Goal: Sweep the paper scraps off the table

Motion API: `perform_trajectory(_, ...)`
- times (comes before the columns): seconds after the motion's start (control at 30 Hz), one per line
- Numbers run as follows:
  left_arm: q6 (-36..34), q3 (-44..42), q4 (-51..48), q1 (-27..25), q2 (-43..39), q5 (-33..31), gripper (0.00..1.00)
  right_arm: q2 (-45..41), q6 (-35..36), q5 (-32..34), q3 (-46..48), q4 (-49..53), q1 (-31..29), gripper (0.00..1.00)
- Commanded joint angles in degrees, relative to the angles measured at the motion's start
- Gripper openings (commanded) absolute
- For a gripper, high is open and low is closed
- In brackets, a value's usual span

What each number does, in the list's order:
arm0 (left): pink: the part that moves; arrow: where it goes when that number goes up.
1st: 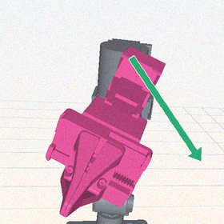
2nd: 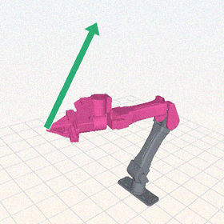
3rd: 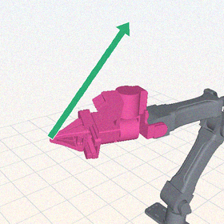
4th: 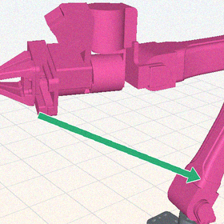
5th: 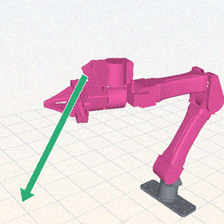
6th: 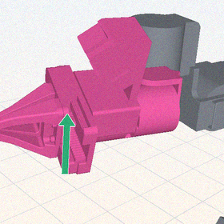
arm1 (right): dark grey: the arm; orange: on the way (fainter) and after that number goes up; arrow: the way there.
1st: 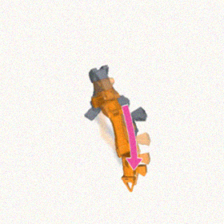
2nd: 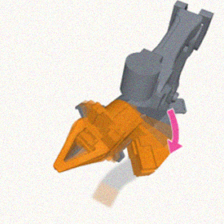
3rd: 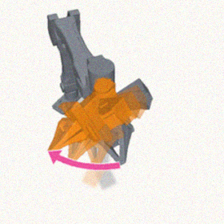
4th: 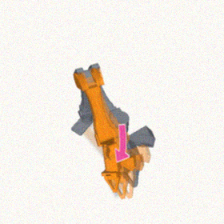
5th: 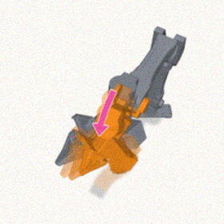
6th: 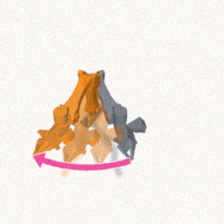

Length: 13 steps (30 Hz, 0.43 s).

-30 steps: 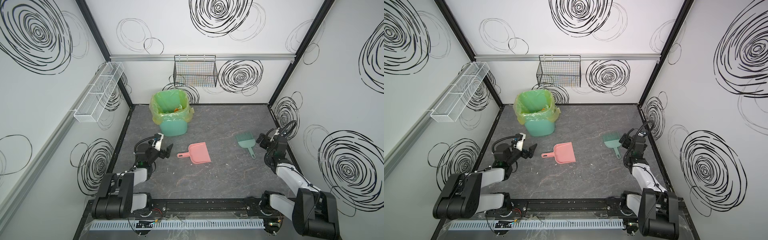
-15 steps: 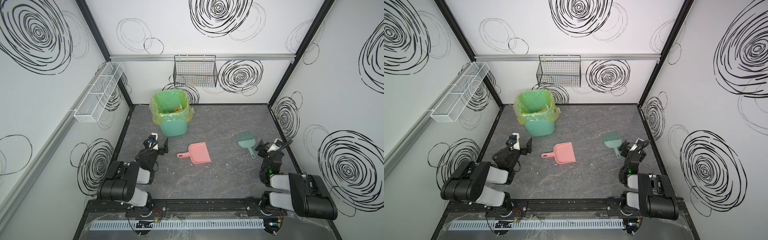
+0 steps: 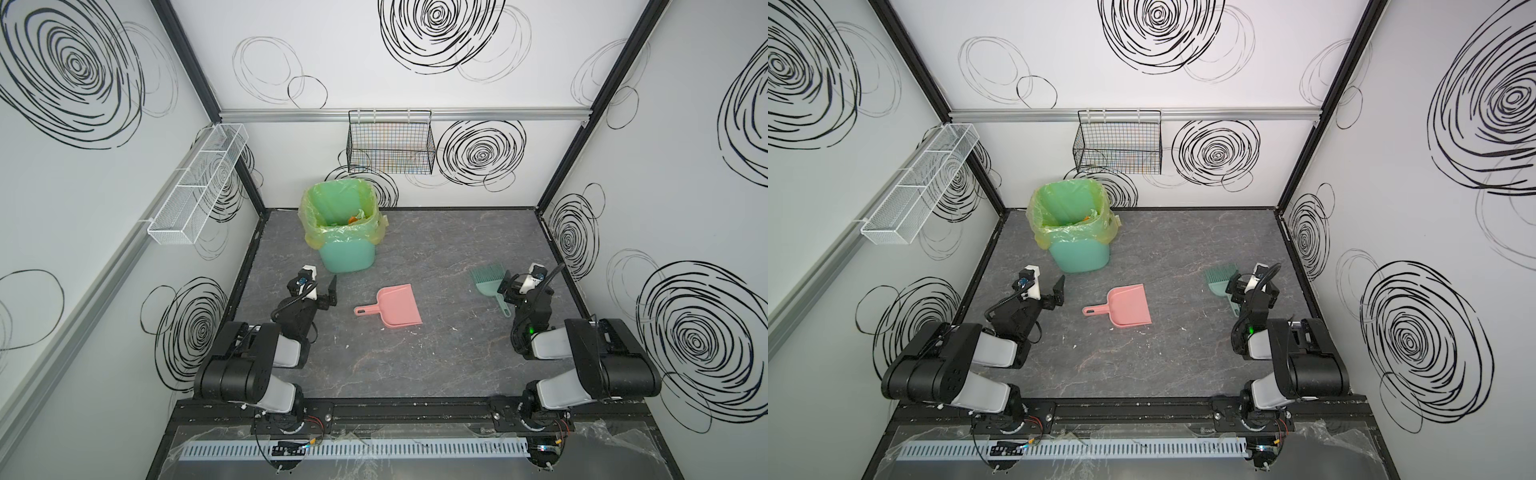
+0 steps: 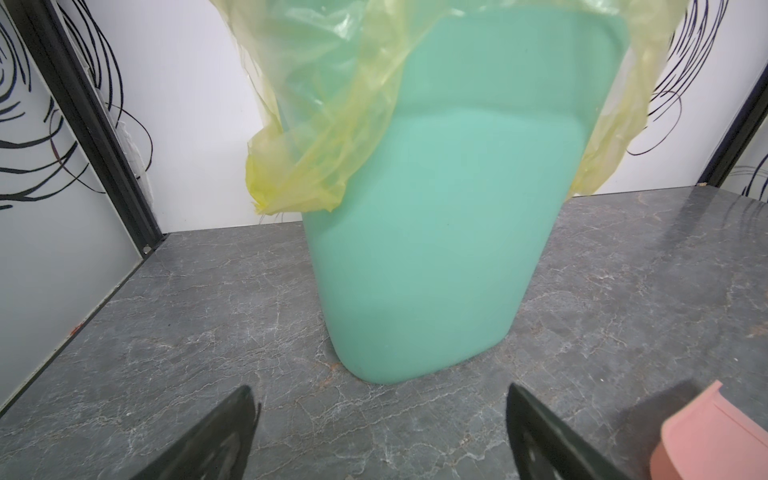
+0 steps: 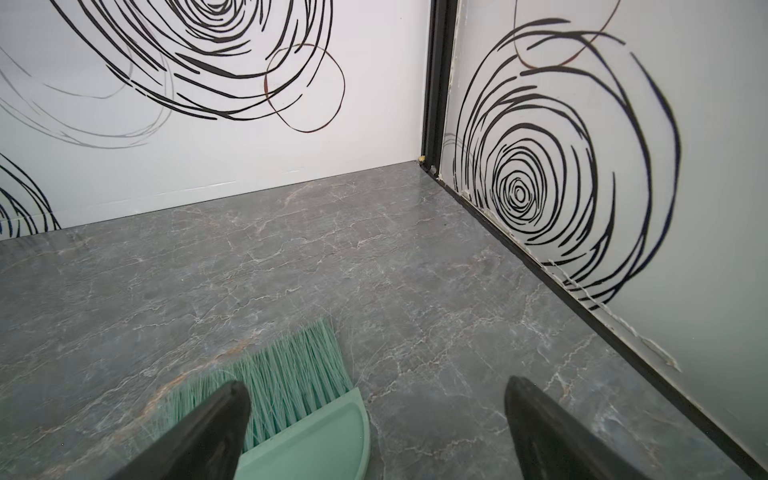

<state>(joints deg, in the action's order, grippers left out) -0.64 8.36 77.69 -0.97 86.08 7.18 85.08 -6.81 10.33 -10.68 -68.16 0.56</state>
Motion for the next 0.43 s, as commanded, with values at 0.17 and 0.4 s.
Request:
perform_trajectory(0.17,-0.1,1.5,2.7,-0.2,-0.2,-1.0,0.96,-0.7,0.8,0.6,-0.8,-0.5,0.2,1.00)
perform_trajectory(0.4,-0.1,1.3,2.9,-0.4,-0.3,-1.3,0.96,-0.8,0.8,0.6,-0.8,-0.6,0.2,1.00)
